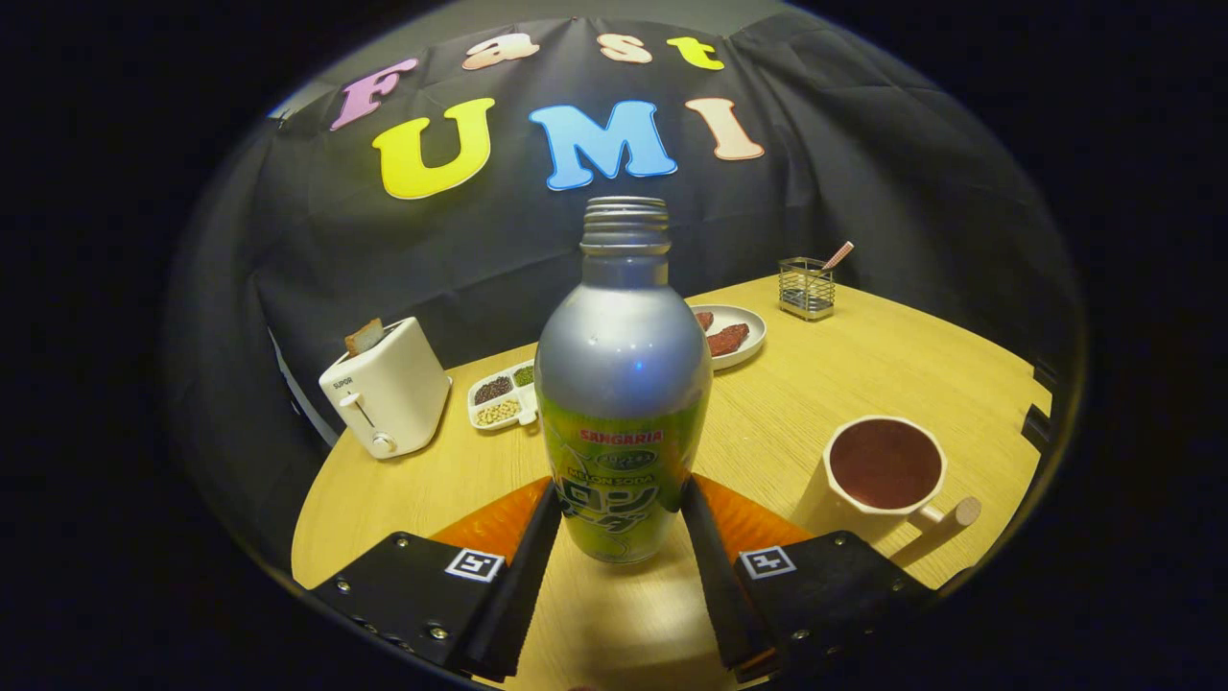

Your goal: Take the bottle from table, then pour the juice into the cup, finally place the bottle on the coaster

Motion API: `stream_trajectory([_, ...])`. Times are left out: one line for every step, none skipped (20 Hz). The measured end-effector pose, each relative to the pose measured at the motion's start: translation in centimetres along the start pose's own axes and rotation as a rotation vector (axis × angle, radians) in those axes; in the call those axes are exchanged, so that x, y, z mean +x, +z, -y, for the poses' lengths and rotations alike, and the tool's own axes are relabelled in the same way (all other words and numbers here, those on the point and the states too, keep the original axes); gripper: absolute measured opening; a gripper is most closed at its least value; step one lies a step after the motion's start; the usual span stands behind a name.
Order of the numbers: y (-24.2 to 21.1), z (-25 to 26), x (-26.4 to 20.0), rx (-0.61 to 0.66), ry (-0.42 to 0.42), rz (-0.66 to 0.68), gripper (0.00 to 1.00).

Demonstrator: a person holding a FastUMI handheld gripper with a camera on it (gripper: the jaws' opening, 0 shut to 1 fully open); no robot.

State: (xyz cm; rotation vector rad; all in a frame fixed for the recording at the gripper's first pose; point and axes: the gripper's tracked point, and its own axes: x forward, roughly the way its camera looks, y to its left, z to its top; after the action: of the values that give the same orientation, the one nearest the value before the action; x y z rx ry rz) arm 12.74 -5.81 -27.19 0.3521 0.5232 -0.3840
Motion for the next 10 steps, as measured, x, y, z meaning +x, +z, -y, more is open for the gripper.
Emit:
stream_trajectory([0.0, 0.1, 0.5, -0.014, -0.008, -0.004, 0.75])
stream_trajectory([0.2, 0.2, 0.8, -0.029, -0.012, -0.001, 0.74])
stream_trajectory([0.2, 0.3, 1.1, -0.042, -0.018, 0.002, 0.75])
stream_trajectory([0.4, 0.3, 1.4, -0.048, -0.017, 0.006, 0.75])
stream_trajectory([0.3, 0.4, 1.5, -0.050, -0.019, 0.005, 0.74])
stream_trajectory([0.4, 0.4, 1.6, -0.050, -0.019, 0.007, 0.74])
stream_trajectory([0.6, 0.4, 2.1, -0.049, -0.022, 0.010, 0.75])
stream_trajectory([0.8, 0.4, 2.5, -0.049, -0.025, 0.015, 0.74])
stream_trajectory([1.0, 0.4, 3.0, -0.048, -0.029, 0.018, 0.75])
stream_trajectory([1.2, 0.4, 3.4, -0.046, -0.031, 0.021, 0.74])
